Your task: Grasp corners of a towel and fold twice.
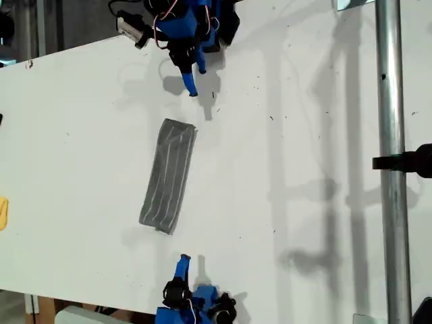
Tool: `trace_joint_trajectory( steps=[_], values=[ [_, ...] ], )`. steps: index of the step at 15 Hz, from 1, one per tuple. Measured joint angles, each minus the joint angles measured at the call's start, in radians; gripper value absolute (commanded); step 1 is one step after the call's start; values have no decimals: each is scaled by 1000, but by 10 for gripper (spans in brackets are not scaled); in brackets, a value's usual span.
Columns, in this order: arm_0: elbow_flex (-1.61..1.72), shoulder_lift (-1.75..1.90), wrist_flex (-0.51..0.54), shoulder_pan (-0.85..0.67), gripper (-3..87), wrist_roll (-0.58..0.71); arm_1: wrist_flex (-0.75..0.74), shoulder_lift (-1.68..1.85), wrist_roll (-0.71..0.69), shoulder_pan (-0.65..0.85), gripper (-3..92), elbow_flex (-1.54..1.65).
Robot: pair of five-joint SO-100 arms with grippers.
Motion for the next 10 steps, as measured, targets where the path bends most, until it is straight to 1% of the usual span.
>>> trace_joint_trajectory(
  steps=[2, 4, 5, 7, 9, 10],
  values=[
    [57, 23, -3, 52, -28, -11, -5, -54, 38, 0, 469, 0],
    [60, 28, -3, 60, -28, -11, -61, -124, 6, 54, 499, -2],
    [67, 28, -3, 63, -28, -12, -98, -245, -37, 84, 502, -43],
    [86, 28, -3, 67, -28, -17, -193, -598, -133, 179, 502, -204],
    [87, 28, 8, 75, -28, -31, -339, -911, -190, 267, 507, -299],
    [87, 29, 12, 81, -28, -35, -387, -1051, -201, 307, 507, -334]
  ],
)
